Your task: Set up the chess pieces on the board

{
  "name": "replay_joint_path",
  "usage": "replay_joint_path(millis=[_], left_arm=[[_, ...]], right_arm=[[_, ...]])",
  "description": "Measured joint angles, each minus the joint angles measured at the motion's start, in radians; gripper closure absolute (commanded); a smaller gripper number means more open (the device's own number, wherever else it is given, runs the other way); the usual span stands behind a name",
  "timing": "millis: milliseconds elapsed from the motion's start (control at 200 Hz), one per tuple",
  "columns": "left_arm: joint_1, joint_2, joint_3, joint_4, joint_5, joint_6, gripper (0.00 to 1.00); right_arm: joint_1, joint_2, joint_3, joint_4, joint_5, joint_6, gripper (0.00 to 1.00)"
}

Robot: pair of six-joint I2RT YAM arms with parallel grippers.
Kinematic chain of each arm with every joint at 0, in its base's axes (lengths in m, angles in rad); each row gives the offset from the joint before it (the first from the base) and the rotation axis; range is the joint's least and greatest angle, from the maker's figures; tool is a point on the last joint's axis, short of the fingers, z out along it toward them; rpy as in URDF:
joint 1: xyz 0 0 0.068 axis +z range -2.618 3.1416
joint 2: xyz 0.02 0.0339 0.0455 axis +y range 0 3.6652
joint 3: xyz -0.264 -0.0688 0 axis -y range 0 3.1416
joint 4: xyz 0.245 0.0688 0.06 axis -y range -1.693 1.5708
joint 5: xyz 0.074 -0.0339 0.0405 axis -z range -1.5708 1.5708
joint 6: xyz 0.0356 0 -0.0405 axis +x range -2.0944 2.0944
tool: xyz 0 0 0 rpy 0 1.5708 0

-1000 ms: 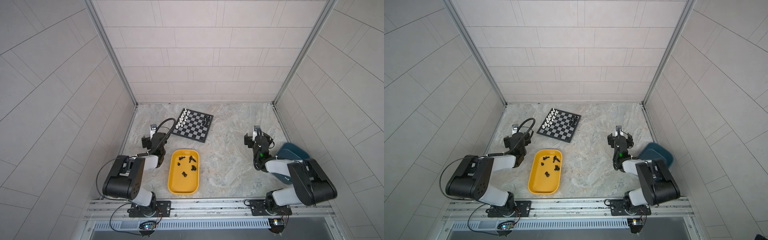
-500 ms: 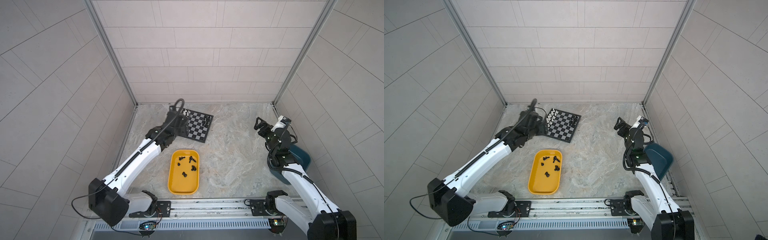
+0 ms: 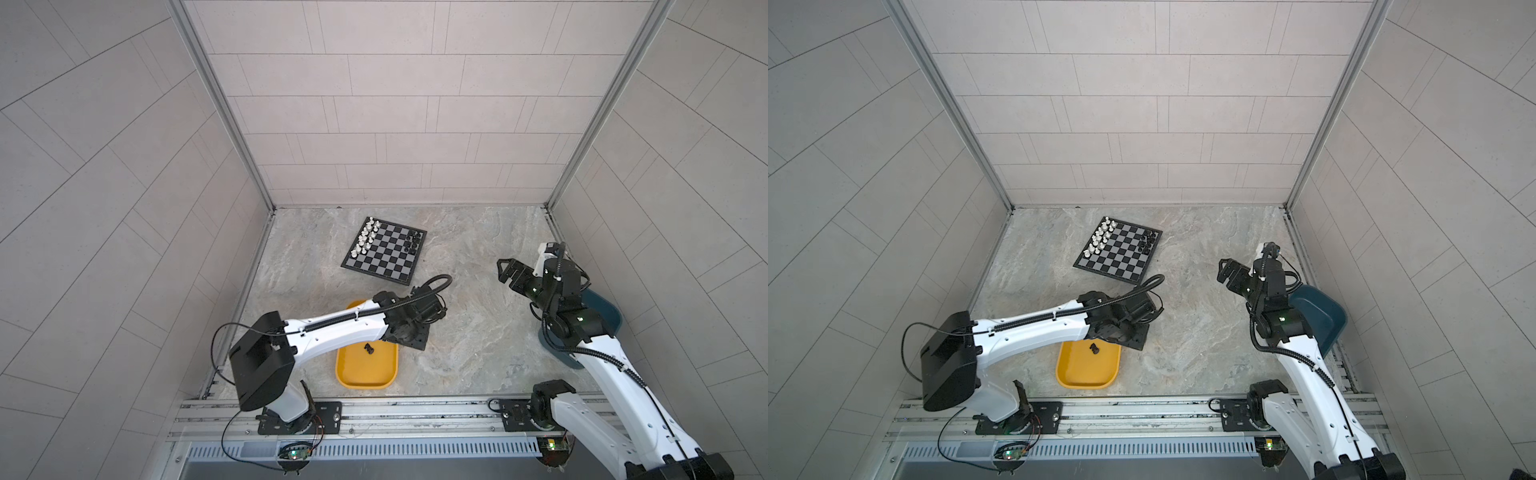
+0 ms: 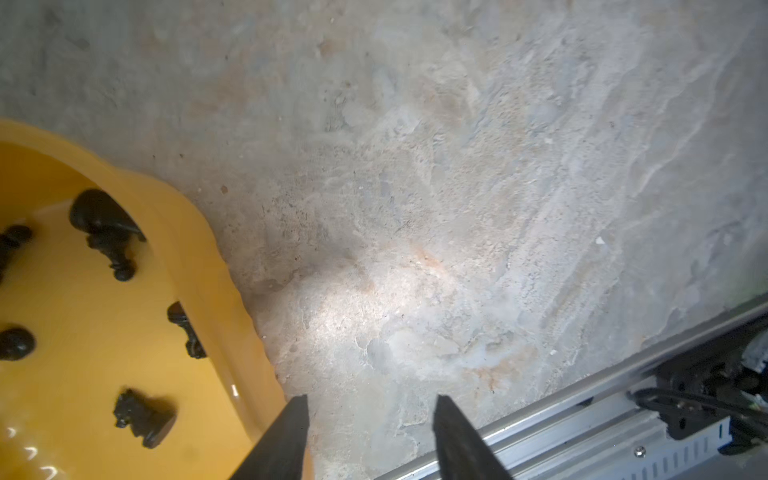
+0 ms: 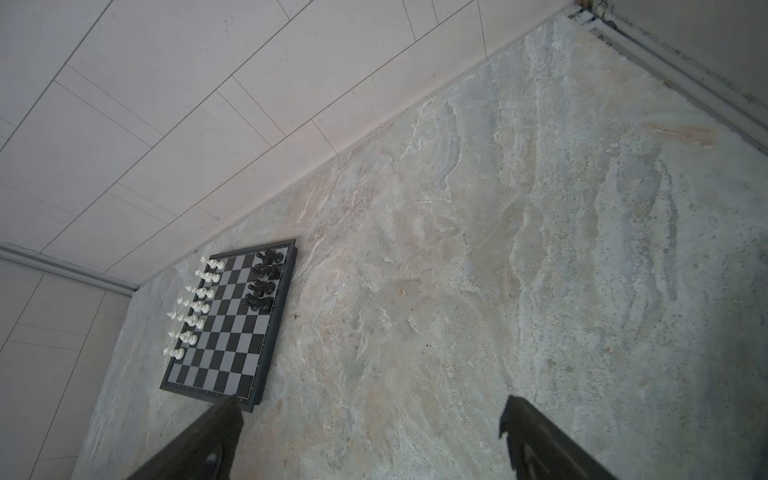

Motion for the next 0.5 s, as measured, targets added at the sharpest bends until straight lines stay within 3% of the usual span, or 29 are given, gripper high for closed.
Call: replay_joint_path(millis=[215, 500], left_arm=[[-0.006, 0.093, -0.001, -0.003, -0.003, -0.068, 0.30], [0.024, 0.080, -0.084, -0.006, -0.064, -0.155, 0.31]], right_arm=[[0.027, 0.018, 0.000, -0.029, 0.000, -0.015, 0.01], [0.067, 0.082, 0.000, -0.011, 0.016, -0.035, 0.01]])
